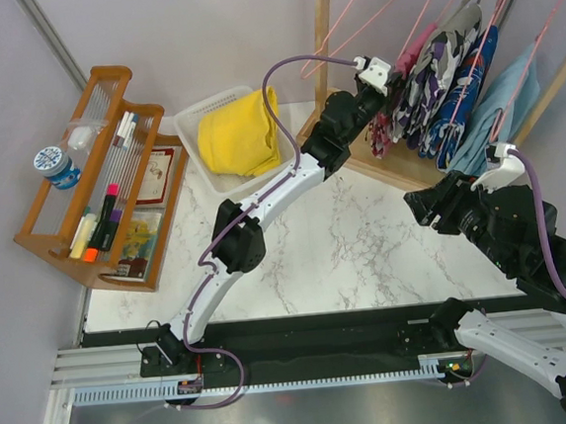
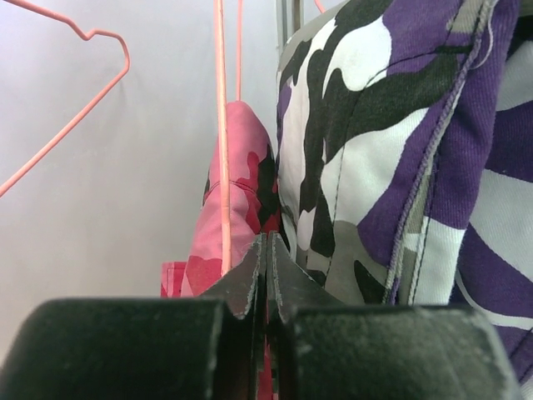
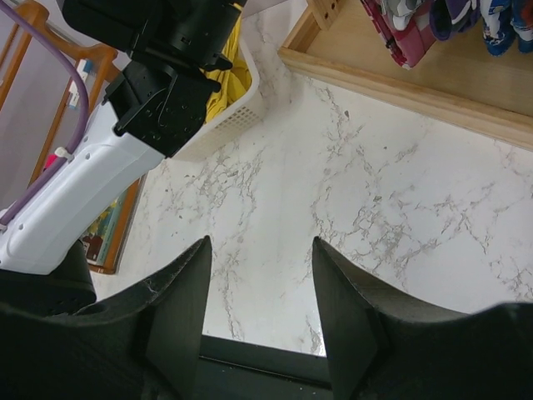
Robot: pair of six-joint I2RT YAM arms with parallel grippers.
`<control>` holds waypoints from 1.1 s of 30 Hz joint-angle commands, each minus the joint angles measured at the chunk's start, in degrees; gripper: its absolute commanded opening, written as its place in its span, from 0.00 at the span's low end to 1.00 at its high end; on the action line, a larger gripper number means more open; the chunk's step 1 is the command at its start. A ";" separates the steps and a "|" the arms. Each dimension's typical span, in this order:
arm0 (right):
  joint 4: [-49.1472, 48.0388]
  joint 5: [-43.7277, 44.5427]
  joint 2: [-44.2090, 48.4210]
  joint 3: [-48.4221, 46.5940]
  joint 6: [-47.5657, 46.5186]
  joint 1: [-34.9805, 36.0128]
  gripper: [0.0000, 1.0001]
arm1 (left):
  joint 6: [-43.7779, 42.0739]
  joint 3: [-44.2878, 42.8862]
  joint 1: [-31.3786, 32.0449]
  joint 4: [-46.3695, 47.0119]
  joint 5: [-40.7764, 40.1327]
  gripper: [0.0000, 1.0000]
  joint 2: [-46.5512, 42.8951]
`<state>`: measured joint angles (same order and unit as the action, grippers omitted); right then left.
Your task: Remove the trousers from the hanger
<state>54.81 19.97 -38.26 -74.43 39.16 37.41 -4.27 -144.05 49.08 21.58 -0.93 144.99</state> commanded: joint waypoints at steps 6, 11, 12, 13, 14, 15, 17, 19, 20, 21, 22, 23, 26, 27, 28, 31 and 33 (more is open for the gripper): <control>-1.19 -0.45 -0.67 -0.45 0.39 0.12 0.59 | -1.97 -2.29 -0.39 1.01 0.14 0.02 1.79; -1.54 -0.28 -1.29 -0.10 -0.22 0.12 0.59 | -1.26 -0.54 -0.39 -2.94 0.30 0.02 -1.02; -1.54 -0.10 -1.29 0.34 -0.22 0.12 0.59 | -0.83 -0.27 -0.39 -3.91 0.40 0.02 -2.42; -1.72 0.51 -1.46 0.60 -0.22 0.12 0.60 | -0.30 -0.09 -0.30 -5.14 0.66 0.03 -3.13; -1.81 0.77 -1.64 0.78 -0.22 0.12 0.60 | 0.31 0.52 -0.39 -7.15 2.58 0.07 -4.26; -1.98 1.12 -1.82 1.04 -0.22 0.12 0.62 | 0.75 1.91 -0.39 -7.17 3.12 0.24 -6.89; -2.68 1.83 -2.61 1.22 -0.40 0.12 0.63 | 1.72 6.40 -0.39 -7.69 4.00 0.34 -9.71; -3.56 2.01 -3.57 1.22 -0.66 0.12 0.64 | 3.21 7.29 -0.74 -11.11 4.53 0.49 -12.00; -3.65 2.09 -3.92 1.13 -0.57 0.12 0.65 | 3.48 7.38 -0.83 -12.08 4.27 0.49 -12.53; -3.74 2.18 -4.10 0.78 -0.66 0.21 0.65 | 3.74 7.81 -0.91 -12.79 4.27 0.50 -13.06; -3.65 2.27 -4.45 0.61 -0.57 0.12 0.65 | 3.83 8.43 -1.00 -13.06 4.79 0.51 -13.76; -3.57 2.88 -4.54 0.17 -0.57 0.12 0.65 | 3.75 8.52 -1.09 -13.32 5.14 0.51 -13.94; -2.86 3.94 -4.63 -0.97 -0.31 0.12 0.66 | 4.98 7.56 -1.09 -14.99 6.20 0.59 -13.33; -2.60 4.46 -4.80 -1.41 -0.31 0.21 0.66 | 4.89 6.86 -1.09 -15.25 6.55 0.59 -13.07; -2.25 4.73 -5.15 -1.85 -0.40 0.12 0.66 | 4.71 6.59 -1.09 -15.60 6.99 0.59 -12.89; -1.55 5.43 -5.68 -3.61 -0.75 0.12 0.66 | 4.45 6.24 -1.18 -16.13 8.66 0.58 -11.92; -1.46 5.52 -5.42 -4.14 -1.01 0.12 0.66 | 3.93 6.24 -1.35 -16.22 9.80 0.58 -11.05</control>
<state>53.60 23.38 -43.70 -75.46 39.09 37.39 -0.89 -136.20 48.07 7.11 5.69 133.86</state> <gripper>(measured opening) 0.659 0.583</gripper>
